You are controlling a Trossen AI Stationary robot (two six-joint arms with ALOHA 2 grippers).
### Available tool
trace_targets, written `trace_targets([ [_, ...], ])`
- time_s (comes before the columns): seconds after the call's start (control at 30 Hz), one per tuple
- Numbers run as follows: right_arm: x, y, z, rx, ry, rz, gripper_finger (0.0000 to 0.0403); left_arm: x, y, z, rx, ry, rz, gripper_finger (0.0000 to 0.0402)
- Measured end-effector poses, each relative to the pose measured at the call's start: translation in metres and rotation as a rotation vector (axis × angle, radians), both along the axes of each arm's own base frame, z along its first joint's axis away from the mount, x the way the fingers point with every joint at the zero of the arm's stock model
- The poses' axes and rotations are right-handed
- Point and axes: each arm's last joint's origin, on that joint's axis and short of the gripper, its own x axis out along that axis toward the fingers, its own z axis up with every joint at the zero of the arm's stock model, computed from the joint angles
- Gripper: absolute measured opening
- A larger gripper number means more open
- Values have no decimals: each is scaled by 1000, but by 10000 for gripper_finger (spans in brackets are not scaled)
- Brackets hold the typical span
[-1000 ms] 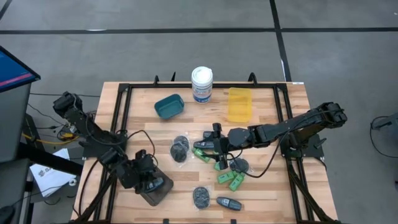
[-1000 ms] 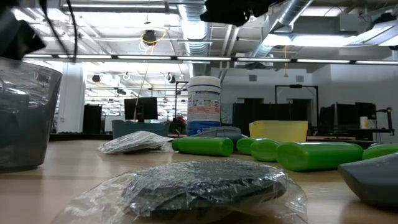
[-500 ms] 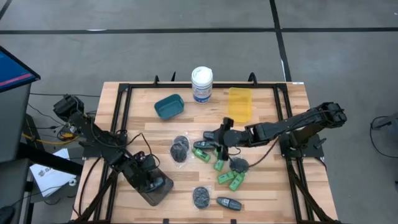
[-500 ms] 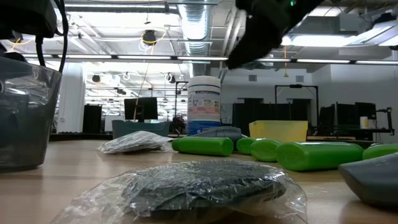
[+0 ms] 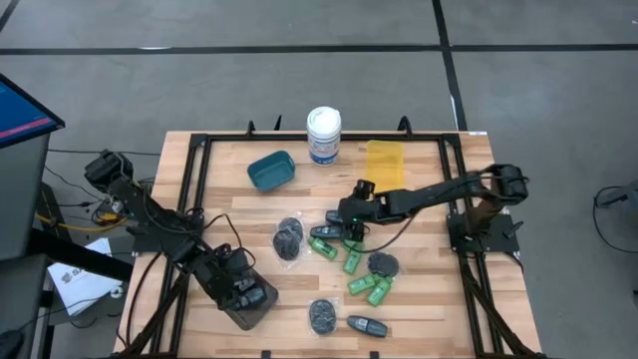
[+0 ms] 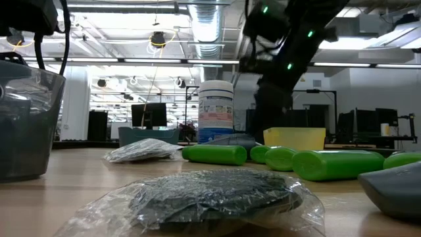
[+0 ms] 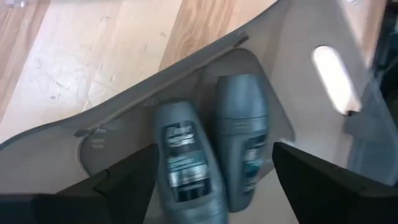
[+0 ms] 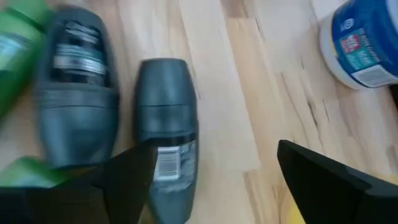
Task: Pick & Place Travel size toiletries
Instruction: Put the black deodorant into the black bin
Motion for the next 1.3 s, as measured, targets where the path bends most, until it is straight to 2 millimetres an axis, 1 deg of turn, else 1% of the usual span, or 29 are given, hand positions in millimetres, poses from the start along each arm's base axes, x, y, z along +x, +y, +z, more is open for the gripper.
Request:
trace_targets([
  [0.1,4,-7,-11,33,36,23,328,-2,2,6,-21,-23,1,313],
  [0.2,6,-13,-22,123,64,52,326,-4,5,13,-31,-67,15,314],
  [0.27,7,-16,-25,165,59,68,323,-5,7,18,-33,-103,27,314],
  [0.33,8,-19,-27,163,63,74,322,-7,9,23,-36,-137,37,314],
  [0.4,11,-20,-34,158,72,77,320,-8,11,26,-29,-167,48,314],
  [0.63,13,-30,-37,106,73,77,294,-9,14,34,-18,-243,58,314],
  [0.7,13,-32,-37,102,74,72,280,-9,15,35,-19,-253,64,314],
  [0.77,12,-34,-38,106,77,68,258,-8,15,35,-14,-258,60,314],
  [0.83,11,-35,-38,120,83,68,226,-8,14,36,-8,-265,52,314],
  [0.93,11,-37,-38,131,86,69,168,-8,15,36,13,-281,46,314],
  [1.03,11,-38,-37,127,81,65,139,-8,15,36,17,-288,46,314],
  [1.07,11,-38,-36,124,79,65,119,-7,15,36,17,-289,46,314],
  [1.1,12,-38,-36,120,75,69,109,-7,15,36,17,-290,47,314],
  [1.3,13,-38,-35,110,63,99,106,-6,15,38,41,-321,45,314],
])
